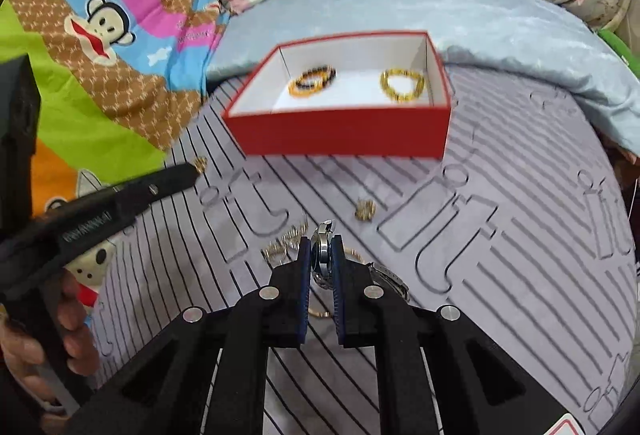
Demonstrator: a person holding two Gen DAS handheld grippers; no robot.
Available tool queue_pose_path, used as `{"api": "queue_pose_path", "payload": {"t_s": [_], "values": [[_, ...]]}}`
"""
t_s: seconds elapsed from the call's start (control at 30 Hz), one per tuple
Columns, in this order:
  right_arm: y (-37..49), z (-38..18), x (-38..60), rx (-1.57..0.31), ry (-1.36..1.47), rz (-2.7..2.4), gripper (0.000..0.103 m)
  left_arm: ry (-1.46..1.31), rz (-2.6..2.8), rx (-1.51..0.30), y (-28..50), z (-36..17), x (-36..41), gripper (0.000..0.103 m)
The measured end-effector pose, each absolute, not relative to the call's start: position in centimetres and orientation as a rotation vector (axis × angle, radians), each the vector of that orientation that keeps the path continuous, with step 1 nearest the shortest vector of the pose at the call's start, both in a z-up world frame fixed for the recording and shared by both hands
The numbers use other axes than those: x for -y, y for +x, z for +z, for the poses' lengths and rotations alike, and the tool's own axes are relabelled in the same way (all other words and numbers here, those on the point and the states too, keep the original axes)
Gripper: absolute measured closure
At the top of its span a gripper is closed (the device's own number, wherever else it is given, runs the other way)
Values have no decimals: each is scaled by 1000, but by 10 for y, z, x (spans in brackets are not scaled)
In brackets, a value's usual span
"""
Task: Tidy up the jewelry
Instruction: 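Carry the gold pendant and silver watch into the red box, open both tools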
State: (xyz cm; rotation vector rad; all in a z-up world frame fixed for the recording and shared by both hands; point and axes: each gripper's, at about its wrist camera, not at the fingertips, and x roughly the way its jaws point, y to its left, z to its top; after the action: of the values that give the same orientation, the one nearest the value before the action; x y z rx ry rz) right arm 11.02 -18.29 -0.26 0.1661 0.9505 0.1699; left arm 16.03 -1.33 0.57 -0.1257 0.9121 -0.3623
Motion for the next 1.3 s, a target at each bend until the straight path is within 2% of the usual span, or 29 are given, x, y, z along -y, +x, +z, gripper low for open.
{"api": "queue_pose_path", "payload": {"t_s": [0.27, 0.6, 0.93, 1.3], "values": [[147, 45, 203, -848, 169, 171, 94, -114, -377, -847, 184, 34, 25, 96], [220, 68, 213, -767, 163, 157, 94, -68, -325, -804, 244, 41, 44, 96], [276, 37, 207, -812, 171, 172, 94, -43, -278, -829, 299, 18, 56, 96], [300, 0, 213, -862, 173, 147, 93, 4, -248, -853, 326, -7, 67, 96]]}}
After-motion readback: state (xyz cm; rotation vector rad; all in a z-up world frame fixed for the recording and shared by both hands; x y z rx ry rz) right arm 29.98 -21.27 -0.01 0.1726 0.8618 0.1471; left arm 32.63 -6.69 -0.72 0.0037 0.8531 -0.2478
